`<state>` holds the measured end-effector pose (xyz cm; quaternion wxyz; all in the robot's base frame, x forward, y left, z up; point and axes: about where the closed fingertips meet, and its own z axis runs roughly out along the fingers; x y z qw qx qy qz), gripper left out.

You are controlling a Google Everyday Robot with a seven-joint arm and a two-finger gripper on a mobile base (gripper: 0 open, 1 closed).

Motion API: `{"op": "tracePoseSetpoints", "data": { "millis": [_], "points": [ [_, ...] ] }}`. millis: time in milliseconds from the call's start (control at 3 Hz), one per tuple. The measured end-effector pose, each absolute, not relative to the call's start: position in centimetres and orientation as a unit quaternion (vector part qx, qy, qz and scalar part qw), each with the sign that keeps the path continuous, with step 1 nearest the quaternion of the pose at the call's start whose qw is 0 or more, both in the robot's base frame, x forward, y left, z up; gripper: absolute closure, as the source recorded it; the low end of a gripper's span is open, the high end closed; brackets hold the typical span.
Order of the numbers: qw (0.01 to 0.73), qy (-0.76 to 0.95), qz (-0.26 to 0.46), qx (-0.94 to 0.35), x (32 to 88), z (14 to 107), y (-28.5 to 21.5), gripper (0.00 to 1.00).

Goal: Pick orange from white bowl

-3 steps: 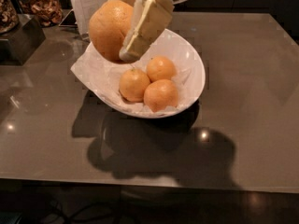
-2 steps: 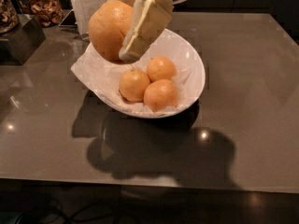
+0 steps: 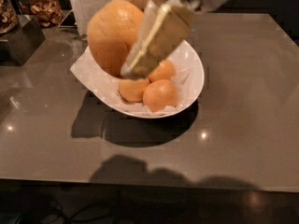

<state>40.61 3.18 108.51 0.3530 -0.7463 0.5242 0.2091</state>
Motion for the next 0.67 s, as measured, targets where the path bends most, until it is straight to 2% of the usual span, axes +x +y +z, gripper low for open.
{"op": "tracePoseSetpoints", "data": {
  "millis": [667],
  "points": [
    [0.345,0.549,0.200,-0.734,39.52,107.32,1.64,1.00]
  ]
}}
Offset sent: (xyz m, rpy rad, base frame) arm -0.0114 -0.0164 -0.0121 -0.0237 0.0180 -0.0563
